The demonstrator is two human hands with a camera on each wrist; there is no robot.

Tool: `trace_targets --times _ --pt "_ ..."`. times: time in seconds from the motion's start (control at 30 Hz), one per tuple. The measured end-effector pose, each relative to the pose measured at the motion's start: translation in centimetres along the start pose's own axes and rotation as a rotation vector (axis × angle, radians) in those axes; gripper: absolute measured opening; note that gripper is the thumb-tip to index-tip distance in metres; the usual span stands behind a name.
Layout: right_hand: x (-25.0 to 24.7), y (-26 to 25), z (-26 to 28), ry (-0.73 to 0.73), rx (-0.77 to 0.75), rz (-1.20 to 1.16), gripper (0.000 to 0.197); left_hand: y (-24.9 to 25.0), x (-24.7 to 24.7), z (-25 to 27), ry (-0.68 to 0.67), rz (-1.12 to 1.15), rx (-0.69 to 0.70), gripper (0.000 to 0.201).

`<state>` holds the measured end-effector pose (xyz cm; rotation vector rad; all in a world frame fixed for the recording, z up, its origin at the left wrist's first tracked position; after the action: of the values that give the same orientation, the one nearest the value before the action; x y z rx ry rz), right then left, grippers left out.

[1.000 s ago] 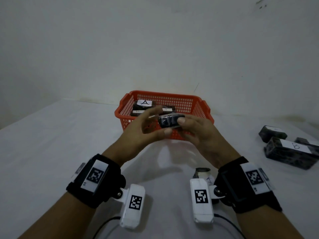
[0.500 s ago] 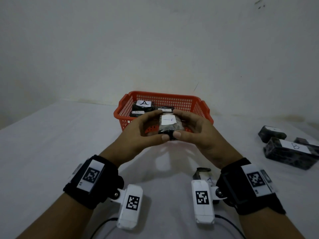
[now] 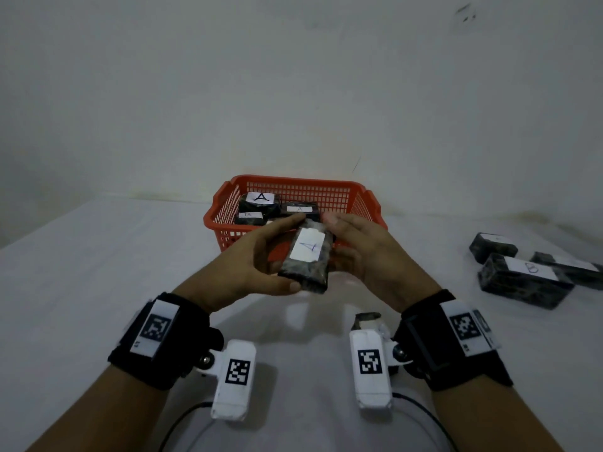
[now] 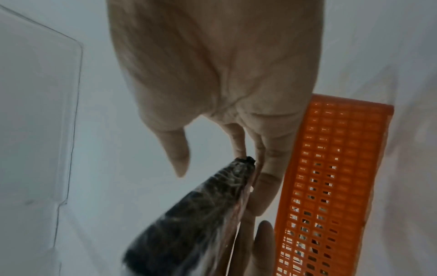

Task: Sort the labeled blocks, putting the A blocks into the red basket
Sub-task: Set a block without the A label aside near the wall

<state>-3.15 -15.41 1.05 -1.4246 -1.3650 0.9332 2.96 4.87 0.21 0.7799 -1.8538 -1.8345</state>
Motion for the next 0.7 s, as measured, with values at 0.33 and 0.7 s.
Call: trace_targets --times 0.33,0.7 --pt "-6.7 -3.2 3.6 0.252 0.071 -0.039 0.019 1.8 5.8 -2.4 0.095 0.234 -0.142 0.030" --pt "-20.1 -7.4 12.0 0.622 0.051 0.032 0.015 4.0 22.3 -12.5 0.157 0.143 -0.133 0.020"
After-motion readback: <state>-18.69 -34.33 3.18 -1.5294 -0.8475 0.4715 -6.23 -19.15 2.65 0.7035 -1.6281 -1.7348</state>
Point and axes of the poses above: each hand's wrist, its own z-axis away from the middle knuckle, its own x-axis out of the palm, y = z × x, the point moved 1 cm from there along -z, towards the middle knuckle, and after that the axes turned 9 degrees about -x, right-handed, at the moved point
